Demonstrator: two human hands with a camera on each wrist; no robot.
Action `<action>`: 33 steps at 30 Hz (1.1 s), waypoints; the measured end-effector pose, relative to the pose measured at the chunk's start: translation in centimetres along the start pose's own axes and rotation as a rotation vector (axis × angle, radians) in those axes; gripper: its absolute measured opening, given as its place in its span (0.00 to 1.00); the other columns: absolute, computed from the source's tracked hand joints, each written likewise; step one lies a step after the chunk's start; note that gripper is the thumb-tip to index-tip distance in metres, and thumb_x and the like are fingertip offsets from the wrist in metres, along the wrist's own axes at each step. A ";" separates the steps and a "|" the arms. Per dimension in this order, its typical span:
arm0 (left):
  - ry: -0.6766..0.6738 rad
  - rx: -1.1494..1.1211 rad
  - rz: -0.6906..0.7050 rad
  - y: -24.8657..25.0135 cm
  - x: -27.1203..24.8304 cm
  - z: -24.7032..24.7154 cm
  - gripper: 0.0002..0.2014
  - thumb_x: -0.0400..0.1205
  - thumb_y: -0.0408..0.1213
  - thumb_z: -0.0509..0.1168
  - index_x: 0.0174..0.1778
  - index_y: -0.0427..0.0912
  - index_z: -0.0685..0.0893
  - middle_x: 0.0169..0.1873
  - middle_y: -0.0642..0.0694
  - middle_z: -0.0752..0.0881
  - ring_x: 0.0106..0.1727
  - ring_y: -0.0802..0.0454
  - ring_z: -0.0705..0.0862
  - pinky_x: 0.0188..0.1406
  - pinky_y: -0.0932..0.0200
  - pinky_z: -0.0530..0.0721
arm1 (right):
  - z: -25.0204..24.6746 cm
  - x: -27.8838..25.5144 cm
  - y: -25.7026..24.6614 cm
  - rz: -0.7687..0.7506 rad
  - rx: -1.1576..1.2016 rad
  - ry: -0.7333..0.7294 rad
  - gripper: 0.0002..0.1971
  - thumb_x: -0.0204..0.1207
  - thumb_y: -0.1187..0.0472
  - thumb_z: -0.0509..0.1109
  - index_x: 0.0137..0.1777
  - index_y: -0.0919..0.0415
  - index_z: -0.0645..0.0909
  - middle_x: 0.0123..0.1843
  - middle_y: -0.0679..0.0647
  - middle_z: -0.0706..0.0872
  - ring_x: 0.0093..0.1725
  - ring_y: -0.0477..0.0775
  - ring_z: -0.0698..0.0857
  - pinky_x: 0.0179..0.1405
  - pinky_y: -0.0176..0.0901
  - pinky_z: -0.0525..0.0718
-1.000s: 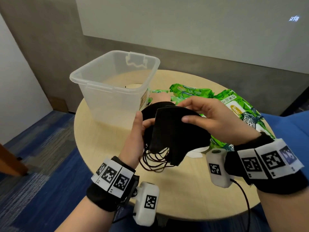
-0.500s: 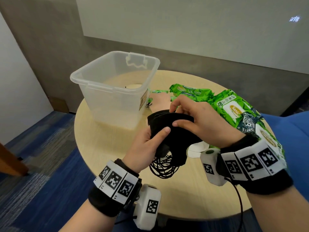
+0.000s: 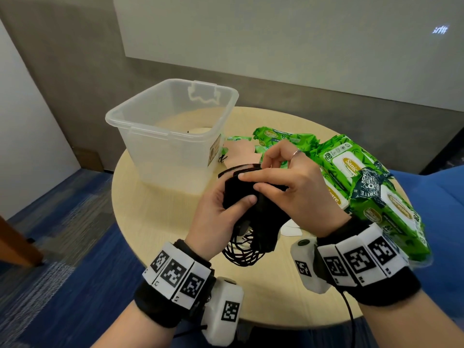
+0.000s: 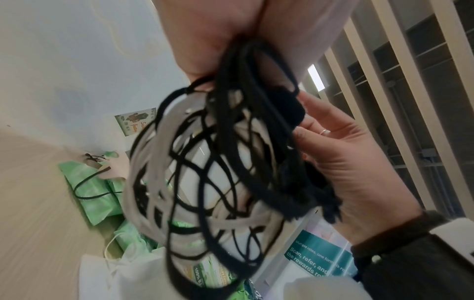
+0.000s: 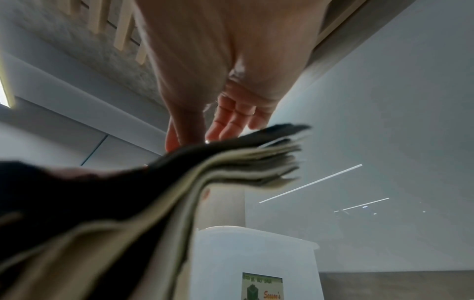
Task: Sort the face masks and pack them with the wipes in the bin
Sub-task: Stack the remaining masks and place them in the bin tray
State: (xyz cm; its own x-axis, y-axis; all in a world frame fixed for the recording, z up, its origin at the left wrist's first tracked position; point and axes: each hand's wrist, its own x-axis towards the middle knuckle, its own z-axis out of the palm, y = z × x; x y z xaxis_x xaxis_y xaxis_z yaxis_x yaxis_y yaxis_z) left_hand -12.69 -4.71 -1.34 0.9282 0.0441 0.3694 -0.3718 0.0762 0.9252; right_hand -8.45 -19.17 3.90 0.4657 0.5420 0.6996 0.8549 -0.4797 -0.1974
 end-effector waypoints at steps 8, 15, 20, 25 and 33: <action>-0.030 0.018 0.073 -0.5 -0.2 -0.2 0.34 0.74 0.34 0.70 0.72 0.66 0.68 0.63 0.44 0.81 0.64 0.43 0.81 0.64 0.39 0.80 | -0.3 0.2 0.2 0.229 0.047 -0.205 0.18 0.65 0.58 0.71 0.56 0.54 0.86 0.49 0.50 0.72 0.49 0.57 0.77 0.52 0.46 0.75; -0.019 0.072 0.073 -0.9 -0.3 -0.2 0.25 0.70 0.41 0.70 0.60 0.65 0.71 0.57 0.46 0.82 0.60 0.45 0.83 0.60 0.36 0.81 | -0.4 0.4 0.3 0.277 0.049 -0.250 0.12 0.62 0.57 0.70 0.46 0.56 0.85 0.47 0.50 0.72 0.48 0.51 0.74 0.45 0.36 0.67; -0.028 0.015 0.062 -1.0 -0.1 -0.4 0.25 0.70 0.39 0.70 0.58 0.67 0.73 0.52 0.43 0.83 0.53 0.44 0.84 0.54 0.41 0.84 | 0.1 -0.1 0.1 0.154 0.092 -0.057 0.04 0.58 0.69 0.71 0.32 0.61 0.83 0.37 0.51 0.79 0.40 0.55 0.77 0.41 0.39 0.74; -0.034 -0.006 0.059 -1.0 0.0 -0.5 0.17 0.72 0.29 0.70 0.51 0.55 0.82 0.46 0.55 0.86 0.44 0.54 0.83 0.40 0.65 0.84 | 0.3 -0.5 0.3 0.104 0.103 -0.042 0.06 0.60 0.72 0.70 0.33 0.61 0.82 0.34 0.54 0.87 0.41 0.56 0.82 0.41 0.54 0.78; -0.014 -0.075 -0.022 -0.6 -0.1 -0.9 0.19 0.67 0.46 0.72 0.55 0.51 0.83 0.49 0.55 0.88 0.53 0.59 0.86 0.47 0.64 0.84 | -1.5 -0.3 0.4 0.349 0.332 -0.224 0.07 0.73 0.65 0.70 0.50 0.57 0.80 0.40 0.49 0.85 0.41 0.45 0.82 0.41 0.36 0.79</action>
State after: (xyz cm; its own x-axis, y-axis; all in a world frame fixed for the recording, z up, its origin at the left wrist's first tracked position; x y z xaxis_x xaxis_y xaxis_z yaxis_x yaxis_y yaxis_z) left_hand -12.55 -3.81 -2.00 0.9360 0.0279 0.3508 -0.3508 0.1517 0.9241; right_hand -8.59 -20.53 4.67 0.7418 0.5408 0.3965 0.6498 -0.4333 -0.6245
